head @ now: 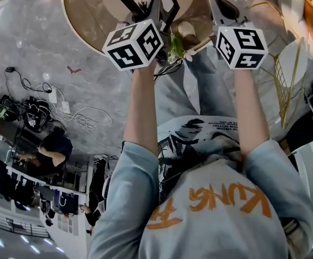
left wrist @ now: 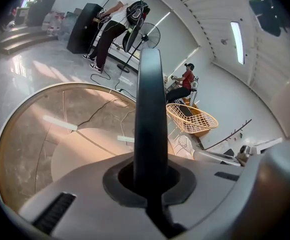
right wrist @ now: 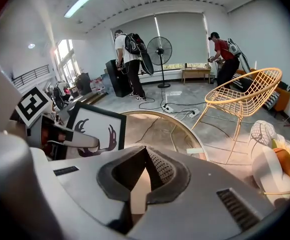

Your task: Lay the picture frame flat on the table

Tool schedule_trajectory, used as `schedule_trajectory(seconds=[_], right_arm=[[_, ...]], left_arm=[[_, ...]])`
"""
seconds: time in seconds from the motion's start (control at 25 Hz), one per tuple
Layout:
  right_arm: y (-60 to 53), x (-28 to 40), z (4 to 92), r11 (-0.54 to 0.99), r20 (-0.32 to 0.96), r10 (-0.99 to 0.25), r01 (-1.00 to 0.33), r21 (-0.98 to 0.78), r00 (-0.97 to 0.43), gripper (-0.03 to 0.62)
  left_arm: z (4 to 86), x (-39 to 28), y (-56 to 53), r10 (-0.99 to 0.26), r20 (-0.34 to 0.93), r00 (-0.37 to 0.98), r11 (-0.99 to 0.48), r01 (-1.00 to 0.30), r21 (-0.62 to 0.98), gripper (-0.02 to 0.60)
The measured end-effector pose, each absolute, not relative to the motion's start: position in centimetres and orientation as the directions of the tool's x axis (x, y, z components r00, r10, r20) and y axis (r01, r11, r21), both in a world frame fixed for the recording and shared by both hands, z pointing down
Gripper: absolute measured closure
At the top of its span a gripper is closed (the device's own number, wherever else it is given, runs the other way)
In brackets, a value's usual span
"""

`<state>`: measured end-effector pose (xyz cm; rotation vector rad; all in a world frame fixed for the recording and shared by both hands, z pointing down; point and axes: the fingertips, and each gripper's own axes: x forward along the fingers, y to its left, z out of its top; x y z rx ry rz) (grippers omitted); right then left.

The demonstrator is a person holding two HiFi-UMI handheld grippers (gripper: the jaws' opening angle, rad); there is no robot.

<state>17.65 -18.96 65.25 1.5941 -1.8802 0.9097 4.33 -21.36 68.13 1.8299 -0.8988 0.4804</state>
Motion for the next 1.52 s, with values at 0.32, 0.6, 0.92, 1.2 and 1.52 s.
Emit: schedule_trajectory(seconds=[0.32, 0.6, 0.92, 1.2, 1.52], right_arm=[[-18.8, 18.6, 67.7, 0.081, 0.751, -0.633, -0.981, -0.178, -0.188, 0.597], [-18.5, 19.4, 68.7, 0.068, 0.762, -0.620, -0.980, -0.186, -0.187, 0.597], [-18.3, 19.3, 69.0, 0.083, 0.772, -0.603, -0.978, -0.191, -0.202, 0.595], [-18.7, 18.8, 69.4, 0.128, 0.776, -0.589, -0.974, -0.185, -0.224, 0.597], [-18.7, 17.5, 69.9, 0.168, 0.782, -0.572, -0.969, -0.182, -0.246, 0.595]], left_arm=[[70.9, 6.6, -22.4, -0.326, 0.646, 0.691, -0.179, -0.716, 0.675, 0.555], [72.9, 6.9, -23.6, -0.340, 0.626, 0.702, -0.037, -0.675, 0.737, 0.555], [74.6, 6.6, -24.2, -0.299, 0.692, 0.658, -0.025, -0.730, 0.683, 0.532], [76.0, 5.3, -23.1, -0.260, 0.736, 0.625, -0.034, -0.768, 0.639, 0.383], [76.5, 3.5, -21.3, -0.228, 0.783, 0.579, -0.070, -0.812, 0.579, 0.239]])
